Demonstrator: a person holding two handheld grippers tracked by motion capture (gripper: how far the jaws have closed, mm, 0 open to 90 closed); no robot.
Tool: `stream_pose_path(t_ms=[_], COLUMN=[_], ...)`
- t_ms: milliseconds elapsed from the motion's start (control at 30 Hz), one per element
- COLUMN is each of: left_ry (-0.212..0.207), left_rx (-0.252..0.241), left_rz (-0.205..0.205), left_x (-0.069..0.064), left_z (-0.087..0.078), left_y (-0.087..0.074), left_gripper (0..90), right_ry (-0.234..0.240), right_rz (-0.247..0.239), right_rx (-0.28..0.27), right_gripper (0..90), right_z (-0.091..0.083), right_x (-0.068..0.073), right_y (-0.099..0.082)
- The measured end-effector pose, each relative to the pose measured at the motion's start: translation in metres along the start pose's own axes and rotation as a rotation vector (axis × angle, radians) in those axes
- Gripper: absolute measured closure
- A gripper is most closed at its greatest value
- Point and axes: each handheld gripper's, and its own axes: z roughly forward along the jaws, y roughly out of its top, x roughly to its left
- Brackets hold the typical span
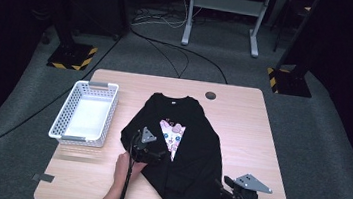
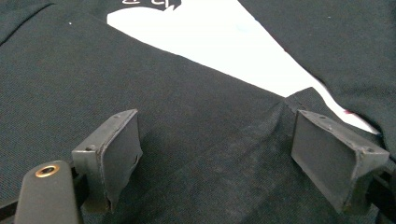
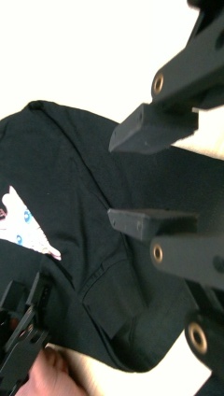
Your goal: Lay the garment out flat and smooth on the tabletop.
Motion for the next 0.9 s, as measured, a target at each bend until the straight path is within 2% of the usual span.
stream_pose_path(t_ms=[167,400,633,833,900], left_ry=[0.000,0.000,-0.001,-0.001,0.000], left_rx=[0.000,0.000,0.001,0.001,0.002], left_rz=[0.000,0.000,-0.001,0.000,0.000], left_x=[0.000,0.000,0.000,0.000,0.000], left_z=[0.000,0.000,0.000,0.000,0.000], left_y=[0.000,0.000,0.000,0.000,0.000], left_gripper=[15.8,15.9,15.9,15.9,15.8], right_ry=[-0.036,-0.076,-0.108,-0.131,-0.160], right_rz=[-0.002,-0.001,0.004,0.001,-0.008], right_rx=[0.046,0.107,0.119,0.143,0.152], right_gripper=[41.0,25.2,0.5,0.0,0.0], right_z=[0.024,0.058,0.079,0.095,0.099], right_x=[-0.001,-0.007,-0.013,-0.021,-0.023], right_y=[-0.002,0.002,0.011,0.011,0.009])
